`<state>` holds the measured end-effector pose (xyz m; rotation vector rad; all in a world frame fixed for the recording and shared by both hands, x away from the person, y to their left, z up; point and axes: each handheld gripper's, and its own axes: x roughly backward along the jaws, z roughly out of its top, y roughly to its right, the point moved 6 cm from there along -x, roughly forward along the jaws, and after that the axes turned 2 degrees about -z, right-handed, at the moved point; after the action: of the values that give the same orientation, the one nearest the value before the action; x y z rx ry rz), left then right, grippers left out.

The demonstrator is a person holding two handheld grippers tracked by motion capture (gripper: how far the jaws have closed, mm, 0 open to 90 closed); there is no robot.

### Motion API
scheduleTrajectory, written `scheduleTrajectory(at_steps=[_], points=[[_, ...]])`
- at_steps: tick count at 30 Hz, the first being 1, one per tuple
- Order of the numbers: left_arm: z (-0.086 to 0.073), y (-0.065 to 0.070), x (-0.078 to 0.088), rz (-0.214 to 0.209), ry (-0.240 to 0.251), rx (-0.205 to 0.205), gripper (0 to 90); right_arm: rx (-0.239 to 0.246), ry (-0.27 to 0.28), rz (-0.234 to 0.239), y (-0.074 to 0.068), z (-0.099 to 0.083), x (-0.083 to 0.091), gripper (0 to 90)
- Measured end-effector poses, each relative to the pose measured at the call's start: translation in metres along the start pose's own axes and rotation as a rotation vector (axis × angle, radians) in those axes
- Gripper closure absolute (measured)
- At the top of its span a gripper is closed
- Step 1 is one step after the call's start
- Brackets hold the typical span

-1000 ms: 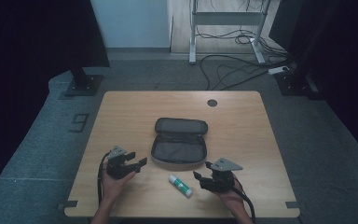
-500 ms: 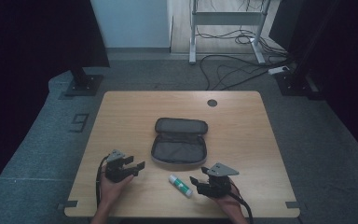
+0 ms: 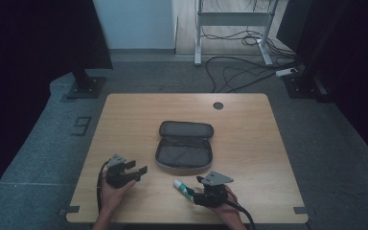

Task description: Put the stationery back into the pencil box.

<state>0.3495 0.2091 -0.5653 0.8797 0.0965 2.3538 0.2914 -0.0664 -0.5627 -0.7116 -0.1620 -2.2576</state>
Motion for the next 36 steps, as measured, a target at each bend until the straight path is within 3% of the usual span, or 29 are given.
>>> scheduleTrajectory(at_steps=[25,32,34,36], points=[[-0.004,0.0,-0.002,-0.005,-0.018,-0.002,34.3,0.058,-0.085,0.032,-0.022,-0.011,-0.027,46.6],[-0.004,0.0,-0.002,-0.005,-0.019,-0.002,34.3,0.077,-0.117,0.012,-0.022,-0.015,-0.03,54.6],[-0.004,0.0,-0.002,-0.005,-0.019,-0.002,34.3,0.079,-0.12,0.002,-0.02,-0.016,-0.029,63.8],[-0.004,0.0,-0.001,-0.004,-0.017,-0.002,34.3,0.073,-0.122,0.002,-0.019,-0.015,-0.029,64.2]])
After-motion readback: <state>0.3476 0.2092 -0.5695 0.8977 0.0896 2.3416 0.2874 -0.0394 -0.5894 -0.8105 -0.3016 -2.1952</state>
